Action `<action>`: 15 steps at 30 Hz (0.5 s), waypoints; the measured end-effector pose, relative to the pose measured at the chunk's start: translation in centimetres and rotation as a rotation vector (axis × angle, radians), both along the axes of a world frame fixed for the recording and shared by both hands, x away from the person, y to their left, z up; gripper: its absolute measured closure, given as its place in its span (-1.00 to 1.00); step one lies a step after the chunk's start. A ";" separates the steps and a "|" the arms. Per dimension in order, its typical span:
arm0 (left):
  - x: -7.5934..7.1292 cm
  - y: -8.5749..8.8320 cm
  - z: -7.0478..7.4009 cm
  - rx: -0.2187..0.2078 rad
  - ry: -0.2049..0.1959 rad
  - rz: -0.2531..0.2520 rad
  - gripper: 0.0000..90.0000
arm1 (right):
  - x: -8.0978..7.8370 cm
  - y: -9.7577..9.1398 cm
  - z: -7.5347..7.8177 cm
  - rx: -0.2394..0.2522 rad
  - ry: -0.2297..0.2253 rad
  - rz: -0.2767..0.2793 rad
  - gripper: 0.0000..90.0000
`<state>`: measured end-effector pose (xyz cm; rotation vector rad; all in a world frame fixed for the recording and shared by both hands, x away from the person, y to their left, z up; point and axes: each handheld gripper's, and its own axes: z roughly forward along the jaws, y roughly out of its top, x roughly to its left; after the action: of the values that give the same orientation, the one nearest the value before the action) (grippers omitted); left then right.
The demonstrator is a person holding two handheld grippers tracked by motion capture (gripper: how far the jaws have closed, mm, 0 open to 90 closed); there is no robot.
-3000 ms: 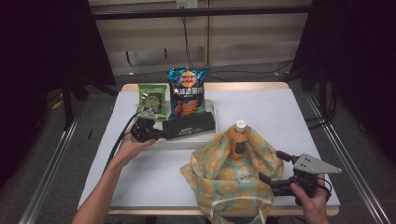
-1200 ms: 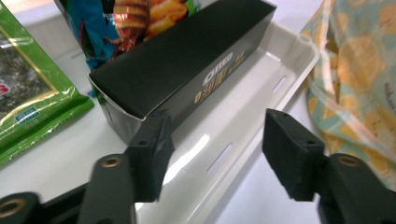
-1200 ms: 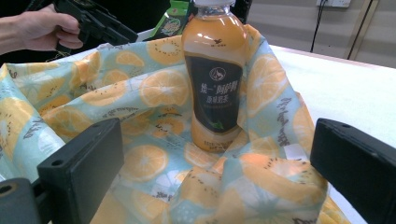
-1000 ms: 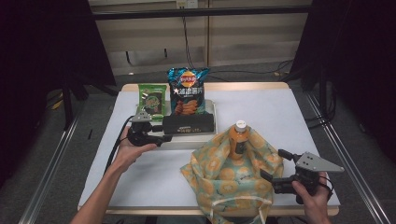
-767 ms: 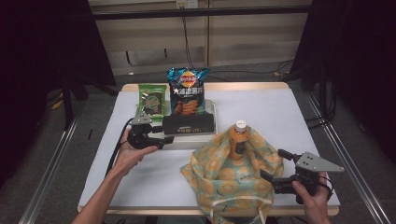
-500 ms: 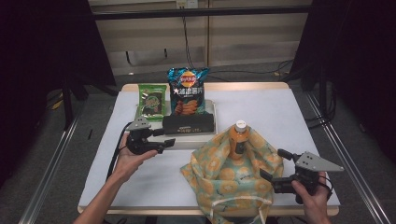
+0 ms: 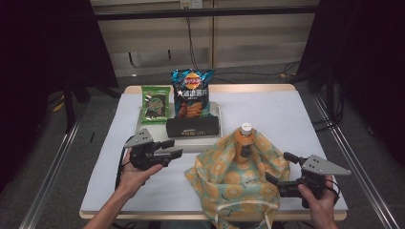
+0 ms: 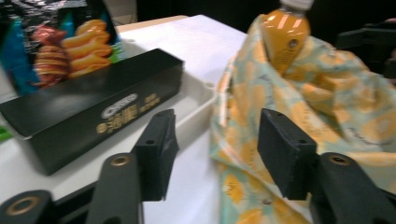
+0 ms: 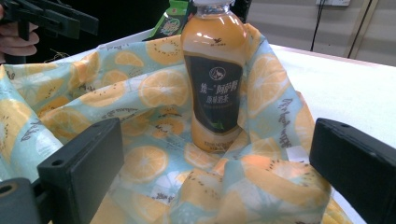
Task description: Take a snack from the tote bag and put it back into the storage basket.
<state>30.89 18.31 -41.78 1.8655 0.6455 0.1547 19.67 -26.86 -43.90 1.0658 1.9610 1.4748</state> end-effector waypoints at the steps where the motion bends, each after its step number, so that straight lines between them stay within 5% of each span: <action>1: -0.1 -0.1 0.1 0.005 -0.007 0.003 0.09 | 0.0 0.0 0.0 -0.003 -0.001 0.002 -0.95; 5: -0.4 -1.1 0.5 -0.037 0.008 -0.014 0.14 | -0.1 -0.1 0.0 -0.005 -0.002 0.005 -0.95; 15: -0.9 -4.4 1.7 -0.032 -0.032 -0.067 0.06 | 0.1 0.0 0.0 -0.006 -0.002 -0.001 -0.93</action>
<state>30.00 13.86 -40.04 1.8477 0.5597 0.1301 19.78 -26.82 -43.94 1.0617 1.9620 1.4683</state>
